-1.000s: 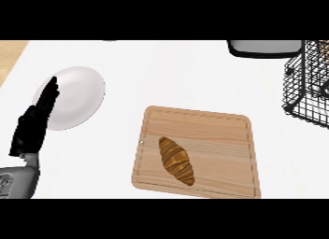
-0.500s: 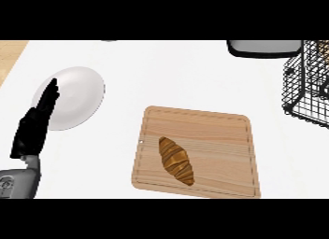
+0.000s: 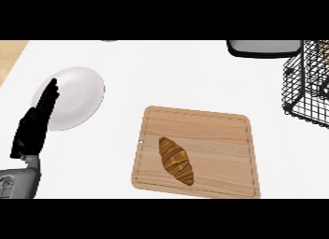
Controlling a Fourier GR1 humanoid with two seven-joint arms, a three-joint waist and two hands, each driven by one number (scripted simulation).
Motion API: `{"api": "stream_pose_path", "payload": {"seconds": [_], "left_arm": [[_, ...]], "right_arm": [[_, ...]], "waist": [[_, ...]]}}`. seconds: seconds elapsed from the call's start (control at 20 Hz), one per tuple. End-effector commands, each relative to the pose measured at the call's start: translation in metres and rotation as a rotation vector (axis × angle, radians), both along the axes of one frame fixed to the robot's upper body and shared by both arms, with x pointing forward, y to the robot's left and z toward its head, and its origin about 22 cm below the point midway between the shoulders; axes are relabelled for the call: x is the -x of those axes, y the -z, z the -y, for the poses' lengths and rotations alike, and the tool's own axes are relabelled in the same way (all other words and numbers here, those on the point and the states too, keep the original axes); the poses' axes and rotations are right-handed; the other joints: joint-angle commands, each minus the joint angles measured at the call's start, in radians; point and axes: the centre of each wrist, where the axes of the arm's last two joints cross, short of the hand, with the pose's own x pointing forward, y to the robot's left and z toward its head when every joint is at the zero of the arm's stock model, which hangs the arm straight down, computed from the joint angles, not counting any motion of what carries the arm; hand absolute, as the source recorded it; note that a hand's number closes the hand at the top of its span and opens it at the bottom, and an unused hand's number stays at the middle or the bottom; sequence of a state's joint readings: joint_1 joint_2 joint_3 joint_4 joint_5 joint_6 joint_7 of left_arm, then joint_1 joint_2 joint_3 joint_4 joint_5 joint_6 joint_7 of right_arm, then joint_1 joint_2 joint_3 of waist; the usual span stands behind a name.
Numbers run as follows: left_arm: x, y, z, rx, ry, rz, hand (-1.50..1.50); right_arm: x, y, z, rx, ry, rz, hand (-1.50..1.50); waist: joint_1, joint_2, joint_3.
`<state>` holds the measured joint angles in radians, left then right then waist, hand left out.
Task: Pick the cupcake from the cutting board and place it in the tiered basket
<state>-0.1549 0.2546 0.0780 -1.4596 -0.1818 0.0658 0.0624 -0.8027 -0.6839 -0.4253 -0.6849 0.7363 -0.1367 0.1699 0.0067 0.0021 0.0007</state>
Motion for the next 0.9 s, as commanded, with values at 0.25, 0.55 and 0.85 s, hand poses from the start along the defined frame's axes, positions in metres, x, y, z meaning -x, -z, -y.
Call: {"api": "stream_pose_path", "payload": {"seconds": [0.25, 0.55, 0.85], "left_arm": [[-0.006, 0.001, -0.004, -0.004, -0.033, -0.005, 0.0], [0.014, 0.002, -0.013, 0.01, -0.032, -0.012, 0.0], [0.008, 0.006, -0.025, -0.011, -0.058, -0.018, 0.0]], "right_arm": [[0.033, -0.061, 0.023, -0.038, 0.105, 0.201, -1.5], [0.089, -0.081, 0.075, -0.193, 0.175, 0.174, -1.5], [0.17, -0.074, 0.121, -0.225, 0.161, 0.157, -1.5]], "waist": [[-0.024, -0.008, -0.002], [-0.032, -0.013, -0.001], [-0.046, -0.01, -0.001]]}}
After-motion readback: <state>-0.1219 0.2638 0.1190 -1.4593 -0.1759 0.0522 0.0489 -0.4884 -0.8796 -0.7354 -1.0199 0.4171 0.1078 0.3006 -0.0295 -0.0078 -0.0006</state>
